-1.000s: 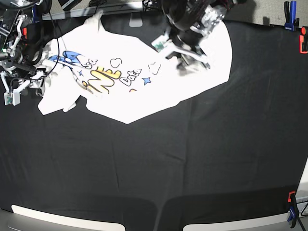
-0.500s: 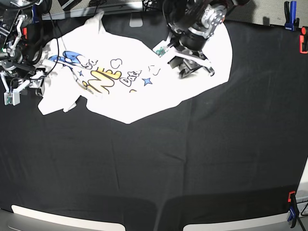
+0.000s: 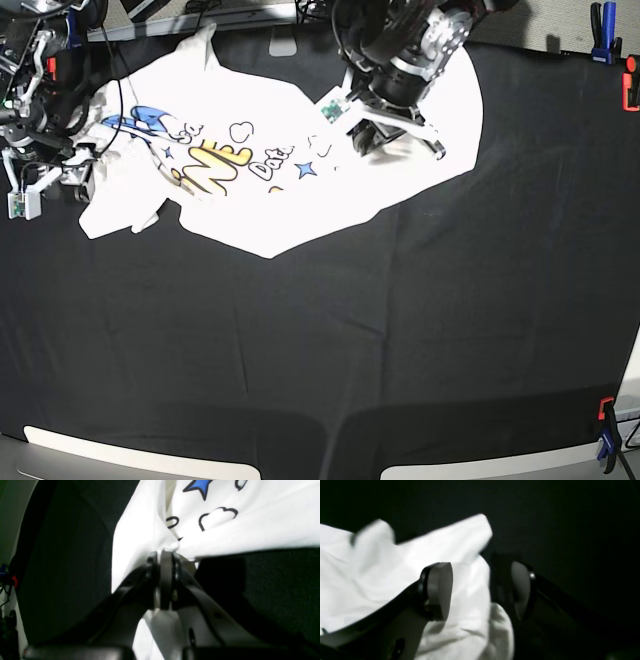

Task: Layout the t-shirt on the table in an organized manner, then fold the t-shirt properly
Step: 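Pull the shirt edge with the left gripper to smooth the shirt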

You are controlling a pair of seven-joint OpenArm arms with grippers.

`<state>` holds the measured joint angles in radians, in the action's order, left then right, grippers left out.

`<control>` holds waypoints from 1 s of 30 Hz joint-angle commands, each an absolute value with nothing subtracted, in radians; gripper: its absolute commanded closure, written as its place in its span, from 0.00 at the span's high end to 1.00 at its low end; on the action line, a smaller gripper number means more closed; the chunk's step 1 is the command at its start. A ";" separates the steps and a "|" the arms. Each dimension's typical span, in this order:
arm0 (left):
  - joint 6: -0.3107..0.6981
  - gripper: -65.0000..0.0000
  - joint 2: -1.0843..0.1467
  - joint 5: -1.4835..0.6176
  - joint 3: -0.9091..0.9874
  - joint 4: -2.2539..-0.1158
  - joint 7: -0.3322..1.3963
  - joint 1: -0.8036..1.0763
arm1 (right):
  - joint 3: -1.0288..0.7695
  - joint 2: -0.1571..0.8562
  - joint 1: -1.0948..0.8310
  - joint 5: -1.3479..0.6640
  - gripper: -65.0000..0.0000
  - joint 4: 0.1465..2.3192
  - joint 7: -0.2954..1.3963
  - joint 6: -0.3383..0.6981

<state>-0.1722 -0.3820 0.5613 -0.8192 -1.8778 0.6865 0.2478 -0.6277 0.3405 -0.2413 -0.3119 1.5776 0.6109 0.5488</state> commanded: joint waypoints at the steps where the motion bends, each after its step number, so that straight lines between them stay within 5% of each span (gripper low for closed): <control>1: -0.199 0.00 -0.379 0.570 -0.820 -1.898 0.640 0.232 | -0.632 0.359 -0.227 -0.327 0.56 1.593 0.575 0.550; 15: -0.191 0.00 -0.350 0.527 -0.820 -1.898 0.643 0.229 | -0.632 0.350 -0.227 -0.325 0.56 1.593 0.559 0.617; 30: -0.194 0.00 -0.350 0.732 -0.820 -1.925 0.737 0.182 | -0.632 0.347 -0.227 -0.326 0.56 1.593 0.556 0.619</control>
<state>-0.1722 -0.3546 0.7101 -0.8192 -1.9007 0.7593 0.1925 -0.6247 0.3294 -0.2356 -0.3138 1.5772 0.5842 0.6106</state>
